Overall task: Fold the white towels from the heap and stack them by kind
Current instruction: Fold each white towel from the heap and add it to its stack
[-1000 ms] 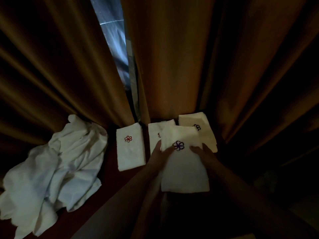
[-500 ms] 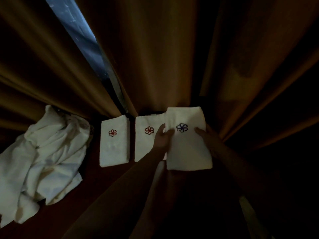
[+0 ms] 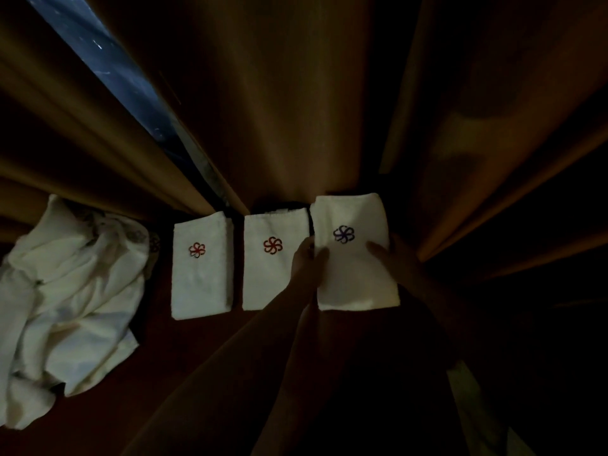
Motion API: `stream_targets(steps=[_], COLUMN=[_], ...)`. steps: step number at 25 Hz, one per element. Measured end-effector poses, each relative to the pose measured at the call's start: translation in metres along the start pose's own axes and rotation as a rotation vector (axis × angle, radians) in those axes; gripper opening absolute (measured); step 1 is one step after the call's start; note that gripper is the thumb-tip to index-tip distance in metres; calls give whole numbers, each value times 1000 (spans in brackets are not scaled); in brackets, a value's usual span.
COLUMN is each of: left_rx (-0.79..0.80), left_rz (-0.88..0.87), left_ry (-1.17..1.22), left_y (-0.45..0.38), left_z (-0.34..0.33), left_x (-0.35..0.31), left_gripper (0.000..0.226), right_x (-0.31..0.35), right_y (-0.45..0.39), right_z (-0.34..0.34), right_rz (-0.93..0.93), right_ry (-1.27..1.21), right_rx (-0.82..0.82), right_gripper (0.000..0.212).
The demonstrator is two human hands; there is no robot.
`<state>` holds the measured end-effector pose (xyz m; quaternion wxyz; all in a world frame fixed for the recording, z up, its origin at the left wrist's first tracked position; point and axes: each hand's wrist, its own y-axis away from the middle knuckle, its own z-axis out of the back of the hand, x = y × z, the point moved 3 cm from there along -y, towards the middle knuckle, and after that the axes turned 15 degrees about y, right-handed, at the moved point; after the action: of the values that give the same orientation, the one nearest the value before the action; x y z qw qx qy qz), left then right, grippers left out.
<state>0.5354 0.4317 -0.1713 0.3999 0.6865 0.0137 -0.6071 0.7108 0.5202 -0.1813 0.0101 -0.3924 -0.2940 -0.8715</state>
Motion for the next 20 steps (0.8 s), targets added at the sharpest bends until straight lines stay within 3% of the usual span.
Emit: stream_targets(steps=[3, 7, 9, 11, 14, 15, 17, 20], left_rx=[13, 29, 41, 45, 78, 145, 266, 251], left_rz=[-46, 111, 100, 8, -315, -396, -391, -326], left_ry=[-28, -138, -187, -290, -650, -783, -928, -1060], left_y=[-5, -18, -16, -9, 4, 8, 15, 22], left_z=[-3, -4, -3, 1, 6, 4, 3, 17], left_x=[-8, 7, 6, 3, -2, -2, 2, 8], left_gripper=[35, 52, 54, 59, 66, 61, 54, 59], right_x=[-1, -9, -4, 4, 23, 25, 26, 29], right_y=[-1, -9, -8, -2, 11, 13, 18, 27], right_z=[2, -2, -3, -2, -8, -14, -23, -30], right_rz=[-6, -5, -37, 67, 454, 517, 501, 476], right_ry=[-29, 60, 112, 328, 881, 960, 980, 1065], right_rx=[-67, -10, -25, -196, -411, -383, -300, -222], right_gripper=[63, 65, 68, 69, 59, 52, 48, 55])
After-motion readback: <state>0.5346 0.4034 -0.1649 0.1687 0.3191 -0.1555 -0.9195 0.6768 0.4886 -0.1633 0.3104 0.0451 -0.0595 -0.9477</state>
